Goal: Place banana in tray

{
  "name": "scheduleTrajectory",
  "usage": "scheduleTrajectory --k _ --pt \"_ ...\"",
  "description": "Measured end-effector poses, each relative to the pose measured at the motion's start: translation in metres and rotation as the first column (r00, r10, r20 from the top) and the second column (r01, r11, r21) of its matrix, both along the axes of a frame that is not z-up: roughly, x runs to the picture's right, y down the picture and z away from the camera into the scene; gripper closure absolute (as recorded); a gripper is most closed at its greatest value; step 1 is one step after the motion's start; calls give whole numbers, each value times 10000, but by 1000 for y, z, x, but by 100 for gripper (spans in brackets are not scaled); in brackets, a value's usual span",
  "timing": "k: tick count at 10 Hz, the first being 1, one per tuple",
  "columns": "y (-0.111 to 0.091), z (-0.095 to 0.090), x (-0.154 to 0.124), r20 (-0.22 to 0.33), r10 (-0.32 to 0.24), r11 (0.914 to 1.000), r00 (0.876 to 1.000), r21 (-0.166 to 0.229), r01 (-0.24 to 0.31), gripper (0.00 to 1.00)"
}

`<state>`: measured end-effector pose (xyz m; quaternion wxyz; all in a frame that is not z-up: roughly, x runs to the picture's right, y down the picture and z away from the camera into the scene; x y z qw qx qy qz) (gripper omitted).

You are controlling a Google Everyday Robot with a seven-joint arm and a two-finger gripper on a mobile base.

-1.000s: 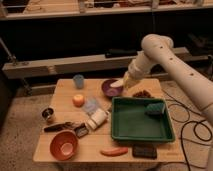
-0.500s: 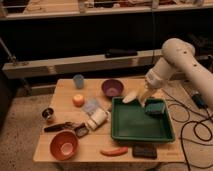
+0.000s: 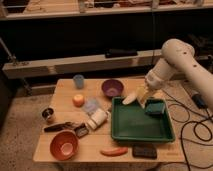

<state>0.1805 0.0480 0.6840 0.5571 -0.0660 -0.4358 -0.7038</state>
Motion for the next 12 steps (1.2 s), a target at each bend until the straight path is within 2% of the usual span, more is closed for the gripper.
scheduleTrajectory --k 3,5,7,12 --pt "29 12 -6 60 -641 9979 9979 43 640 100" --pt "50 23 -13 32 -1128 9936 9936 11 1128 100" --pt "67 34 -13 -127 -1338 9910 9909 -61 1338 100" --pt "114 88 -20 -492 -1909 9813 9804 -357 1893 100"
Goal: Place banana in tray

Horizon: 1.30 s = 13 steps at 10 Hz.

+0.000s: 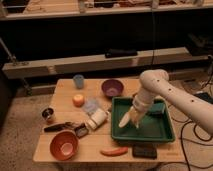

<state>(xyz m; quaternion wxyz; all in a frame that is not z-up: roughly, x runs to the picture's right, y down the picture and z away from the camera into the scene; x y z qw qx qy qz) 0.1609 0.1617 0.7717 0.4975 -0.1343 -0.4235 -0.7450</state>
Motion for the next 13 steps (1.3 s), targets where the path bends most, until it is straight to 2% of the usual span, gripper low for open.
scheduleTrajectory --k 2,6,13 --pt "15 18 -1 -66 23 9995 10000 -319 -25 98" --pt "20 28 -3 -227 432 9967 9988 -679 -446 63" --pt "20 28 -4 -218 421 9967 9989 -679 -435 62"
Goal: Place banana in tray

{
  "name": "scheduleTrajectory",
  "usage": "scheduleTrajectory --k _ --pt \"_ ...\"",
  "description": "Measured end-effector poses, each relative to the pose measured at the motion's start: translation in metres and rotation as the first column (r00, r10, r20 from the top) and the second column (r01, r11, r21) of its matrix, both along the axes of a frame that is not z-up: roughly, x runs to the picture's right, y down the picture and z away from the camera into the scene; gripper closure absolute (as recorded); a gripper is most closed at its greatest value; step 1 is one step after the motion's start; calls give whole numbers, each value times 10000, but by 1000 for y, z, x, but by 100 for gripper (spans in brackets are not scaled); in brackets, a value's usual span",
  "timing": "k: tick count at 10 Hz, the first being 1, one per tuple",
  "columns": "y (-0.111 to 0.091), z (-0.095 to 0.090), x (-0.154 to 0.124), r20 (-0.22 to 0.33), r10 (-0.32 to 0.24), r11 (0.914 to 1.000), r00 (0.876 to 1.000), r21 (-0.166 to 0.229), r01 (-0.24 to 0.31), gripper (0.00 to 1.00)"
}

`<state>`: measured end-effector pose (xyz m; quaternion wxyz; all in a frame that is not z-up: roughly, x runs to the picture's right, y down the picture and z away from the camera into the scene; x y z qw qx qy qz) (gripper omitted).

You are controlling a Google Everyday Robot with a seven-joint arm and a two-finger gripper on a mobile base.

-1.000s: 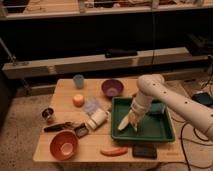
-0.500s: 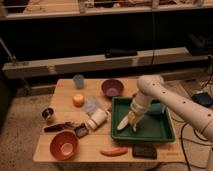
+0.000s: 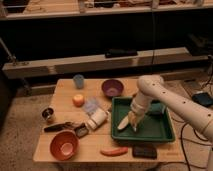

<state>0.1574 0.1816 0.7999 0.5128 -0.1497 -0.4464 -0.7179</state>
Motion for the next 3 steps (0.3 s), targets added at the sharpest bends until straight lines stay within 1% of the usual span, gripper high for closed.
scheduleTrajectory --k 3 --pt "0 0 0 0 0 10000 10000 1 0 62"
